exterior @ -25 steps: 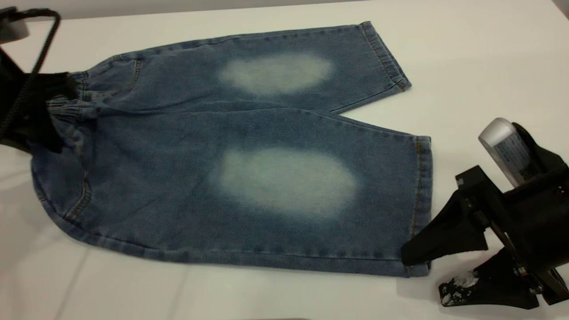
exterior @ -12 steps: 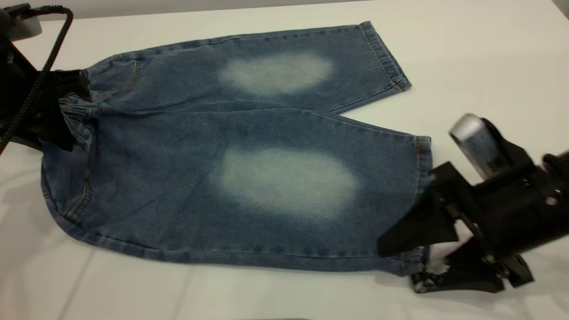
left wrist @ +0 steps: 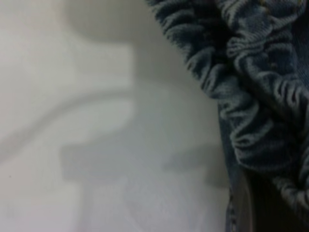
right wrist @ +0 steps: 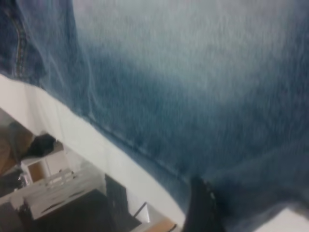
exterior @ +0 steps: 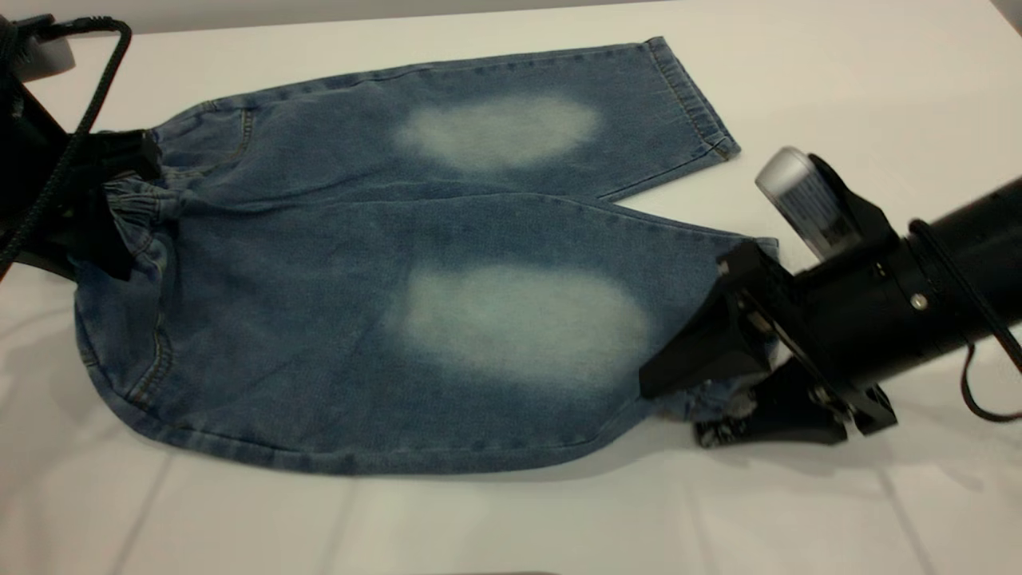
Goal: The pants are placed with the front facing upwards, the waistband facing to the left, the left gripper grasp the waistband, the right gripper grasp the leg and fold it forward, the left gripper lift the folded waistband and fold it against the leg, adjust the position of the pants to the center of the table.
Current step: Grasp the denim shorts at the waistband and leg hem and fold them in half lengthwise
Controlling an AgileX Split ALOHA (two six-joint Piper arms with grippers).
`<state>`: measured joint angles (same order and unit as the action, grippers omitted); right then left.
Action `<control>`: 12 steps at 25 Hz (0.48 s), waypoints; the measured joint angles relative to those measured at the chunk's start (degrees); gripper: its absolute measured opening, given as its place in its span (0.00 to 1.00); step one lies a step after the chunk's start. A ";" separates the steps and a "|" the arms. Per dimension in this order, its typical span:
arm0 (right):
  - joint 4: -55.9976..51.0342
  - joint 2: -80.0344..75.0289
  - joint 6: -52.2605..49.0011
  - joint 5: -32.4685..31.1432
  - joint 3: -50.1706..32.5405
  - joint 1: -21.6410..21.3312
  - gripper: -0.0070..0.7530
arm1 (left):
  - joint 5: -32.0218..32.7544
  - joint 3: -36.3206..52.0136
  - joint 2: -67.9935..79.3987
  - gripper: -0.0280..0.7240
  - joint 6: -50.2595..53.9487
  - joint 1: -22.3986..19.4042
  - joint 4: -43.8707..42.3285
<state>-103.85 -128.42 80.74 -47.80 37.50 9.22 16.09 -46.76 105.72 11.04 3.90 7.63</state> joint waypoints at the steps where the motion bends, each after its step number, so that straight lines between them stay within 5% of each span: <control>1: -0.07 0.00 -0.23 0.34 0.46 0.00 0.53 | 0.00 0.00 0.00 0.17 0.00 0.00 0.02; 12: -0.51 -0.10 -0.50 4.44 1.29 0.00 0.06 | 0.23 0.00 0.00 0.17 0.00 0.00 0.07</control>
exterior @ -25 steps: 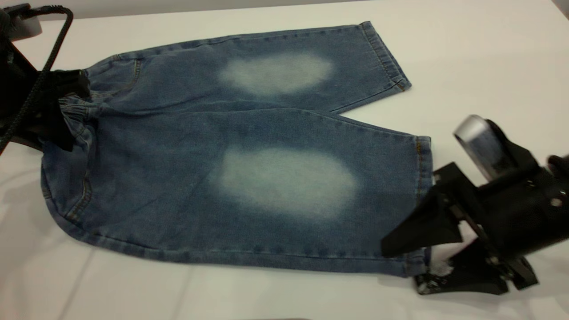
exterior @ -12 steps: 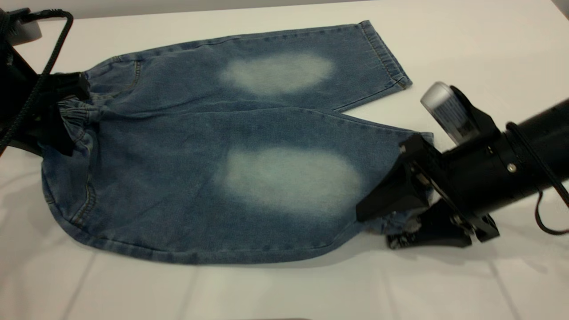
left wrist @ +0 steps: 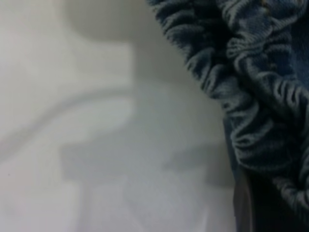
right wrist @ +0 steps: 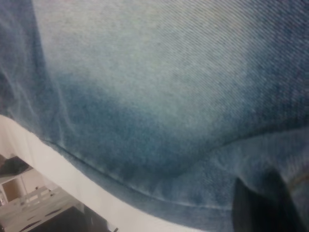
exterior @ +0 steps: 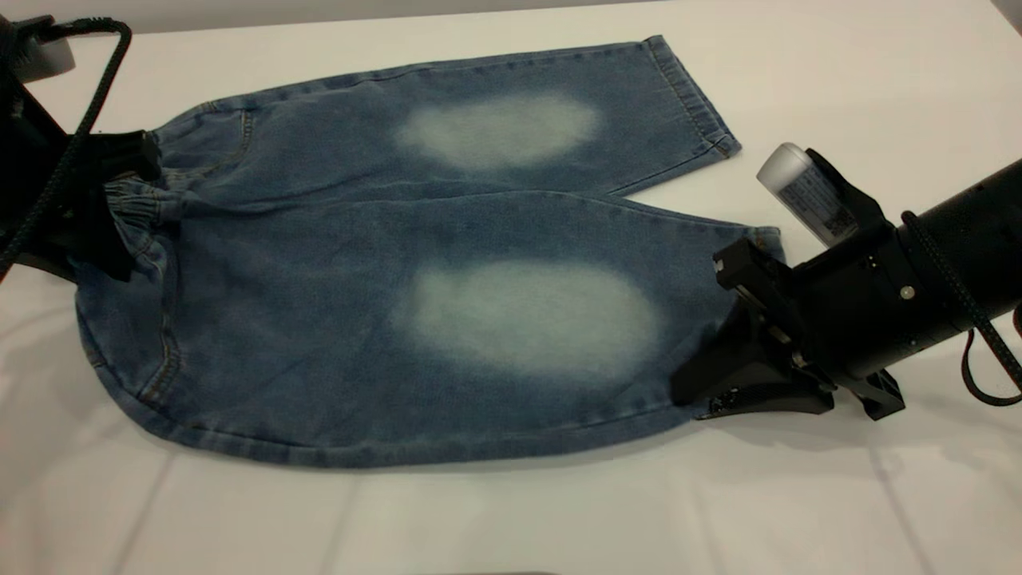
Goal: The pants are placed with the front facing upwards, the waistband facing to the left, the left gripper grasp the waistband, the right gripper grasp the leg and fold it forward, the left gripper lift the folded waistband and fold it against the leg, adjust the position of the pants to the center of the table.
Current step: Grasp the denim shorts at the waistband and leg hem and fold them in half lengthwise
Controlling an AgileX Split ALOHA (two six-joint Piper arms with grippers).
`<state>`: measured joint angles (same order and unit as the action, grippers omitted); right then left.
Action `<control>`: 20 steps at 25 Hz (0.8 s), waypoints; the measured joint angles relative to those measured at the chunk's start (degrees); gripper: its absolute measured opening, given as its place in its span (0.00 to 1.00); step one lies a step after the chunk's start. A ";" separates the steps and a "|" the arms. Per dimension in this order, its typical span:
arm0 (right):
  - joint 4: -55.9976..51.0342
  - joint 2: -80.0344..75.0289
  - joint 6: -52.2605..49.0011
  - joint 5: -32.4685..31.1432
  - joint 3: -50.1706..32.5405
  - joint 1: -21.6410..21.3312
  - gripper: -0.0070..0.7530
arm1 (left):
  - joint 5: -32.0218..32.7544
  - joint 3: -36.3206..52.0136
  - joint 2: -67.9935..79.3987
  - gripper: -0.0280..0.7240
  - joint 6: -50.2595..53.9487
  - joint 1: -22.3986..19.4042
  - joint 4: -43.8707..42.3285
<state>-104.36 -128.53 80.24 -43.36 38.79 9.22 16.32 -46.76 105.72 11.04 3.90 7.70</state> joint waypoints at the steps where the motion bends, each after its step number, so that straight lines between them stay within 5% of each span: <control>1: -0.04 -0.06 0.00 -0.08 0.00 0.00 0.05 | 0.05 0.00 0.00 0.17 0.00 0.00 0.00; 7: 5.55 2.22 -1.56 -0.41 -0.11 -1.72 0.05 | 0.89 0.00 -0.18 0.17 -0.90 0.00 0.00; 20: 24.27 24.85 -19.49 -8.36 -2.99 -12.87 0.05 | 11.46 3.96 -8.37 0.17 -4.45 2.07 0.17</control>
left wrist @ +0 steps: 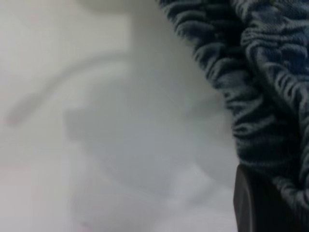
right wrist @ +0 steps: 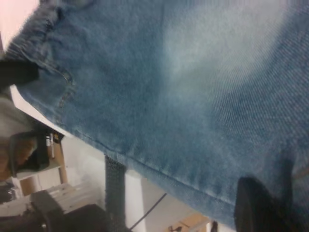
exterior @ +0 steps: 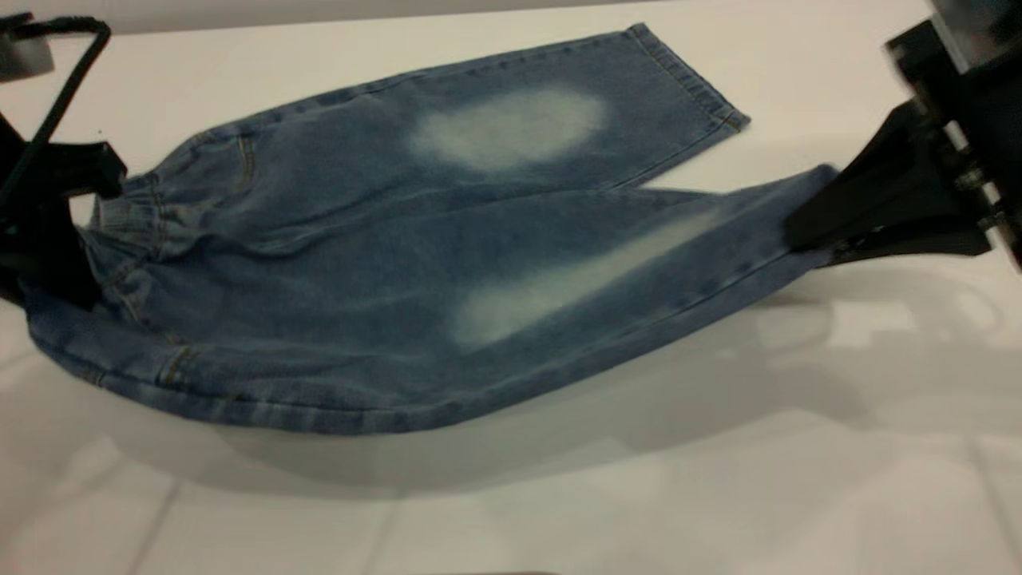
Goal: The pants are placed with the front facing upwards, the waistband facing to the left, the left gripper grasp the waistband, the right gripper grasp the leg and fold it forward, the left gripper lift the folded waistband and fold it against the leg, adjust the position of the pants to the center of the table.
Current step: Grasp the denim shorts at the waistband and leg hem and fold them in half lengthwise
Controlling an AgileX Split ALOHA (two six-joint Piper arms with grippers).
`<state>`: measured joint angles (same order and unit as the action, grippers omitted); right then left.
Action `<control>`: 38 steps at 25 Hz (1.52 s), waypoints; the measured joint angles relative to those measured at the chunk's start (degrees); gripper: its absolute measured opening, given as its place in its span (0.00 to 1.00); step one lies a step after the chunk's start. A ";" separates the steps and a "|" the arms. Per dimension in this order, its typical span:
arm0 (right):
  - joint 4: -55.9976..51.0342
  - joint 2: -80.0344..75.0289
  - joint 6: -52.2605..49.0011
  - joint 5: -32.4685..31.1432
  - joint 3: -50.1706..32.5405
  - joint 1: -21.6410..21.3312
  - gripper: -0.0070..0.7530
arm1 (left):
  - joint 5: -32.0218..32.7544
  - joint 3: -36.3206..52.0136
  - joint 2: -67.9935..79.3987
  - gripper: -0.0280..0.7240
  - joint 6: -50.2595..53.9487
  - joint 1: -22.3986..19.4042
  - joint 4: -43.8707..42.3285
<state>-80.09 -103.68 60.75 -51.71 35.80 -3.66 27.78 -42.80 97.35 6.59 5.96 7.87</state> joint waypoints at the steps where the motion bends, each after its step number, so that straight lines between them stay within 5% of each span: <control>1: 0.59 0.95 -1.71 -0.65 0.13 -0.24 0.05 | 0.81 0.19 -0.29 0.17 -0.05 0.56 0.30; 16: -1.54 -6.37 -12.20 -0.47 23.28 -0.39 0.05 | -8.04 -1.80 -1.50 0.17 -0.16 2.59 20.60; 30: -20.36 -13.78 -14.16 2.82 25.29 -0.39 0.05 | -22.55 -2.96 -1.20 0.17 -0.19 2.80 39.41; 38: -22.53 -20.98 -18.63 4.02 36.20 1.44 0.05 | -30.04 -2.96 3.61 0.17 0.00 2.87 50.09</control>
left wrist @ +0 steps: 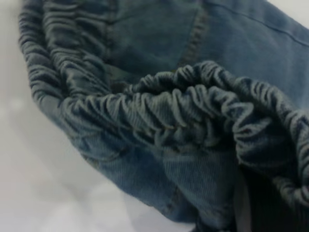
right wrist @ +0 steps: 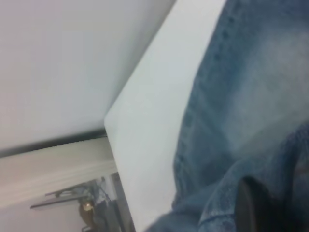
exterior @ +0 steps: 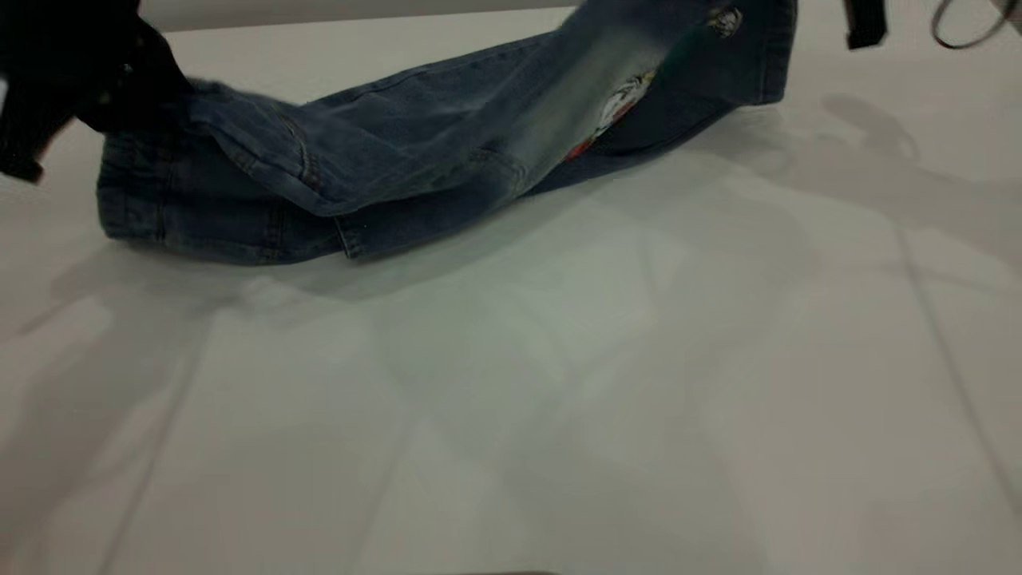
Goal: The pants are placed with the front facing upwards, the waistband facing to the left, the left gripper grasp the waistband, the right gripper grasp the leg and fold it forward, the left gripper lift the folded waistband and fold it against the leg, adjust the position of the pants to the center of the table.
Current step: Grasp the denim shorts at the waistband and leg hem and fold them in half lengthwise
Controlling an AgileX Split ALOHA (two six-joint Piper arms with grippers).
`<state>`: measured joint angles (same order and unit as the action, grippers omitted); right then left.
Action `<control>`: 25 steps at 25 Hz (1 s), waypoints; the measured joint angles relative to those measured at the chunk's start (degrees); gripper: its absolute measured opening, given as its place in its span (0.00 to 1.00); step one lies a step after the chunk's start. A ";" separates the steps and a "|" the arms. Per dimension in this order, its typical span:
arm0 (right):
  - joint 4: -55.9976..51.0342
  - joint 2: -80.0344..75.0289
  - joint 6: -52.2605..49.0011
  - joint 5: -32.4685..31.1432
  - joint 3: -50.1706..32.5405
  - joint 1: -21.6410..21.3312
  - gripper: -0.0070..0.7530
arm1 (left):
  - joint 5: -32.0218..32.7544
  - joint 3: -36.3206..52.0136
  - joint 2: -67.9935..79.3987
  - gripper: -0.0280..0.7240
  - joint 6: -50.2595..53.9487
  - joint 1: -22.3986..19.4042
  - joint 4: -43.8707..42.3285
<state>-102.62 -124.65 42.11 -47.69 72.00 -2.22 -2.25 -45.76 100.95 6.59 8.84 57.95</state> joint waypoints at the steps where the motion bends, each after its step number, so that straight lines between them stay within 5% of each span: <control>1: -0.05 -1.02 -1.32 0.36 1.12 0.55 0.05 | -0.68 0.00 0.77 0.17 0.09 0.00 1.66; 14: -0.10 -15.37 -14.72 3.52 21.68 6.87 0.05 | -9.84 -0.24 6.55 0.17 7.94 0.02 8.38; 25: -0.29 -19.77 -20.90 13.54 24.96 6.87 0.05 | -13.70 -0.45 10.79 0.18 25.47 0.02 7.84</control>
<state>-102.90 -144.42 21.21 -34.16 96.96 4.66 -15.96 -46.21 111.74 32.06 8.86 65.79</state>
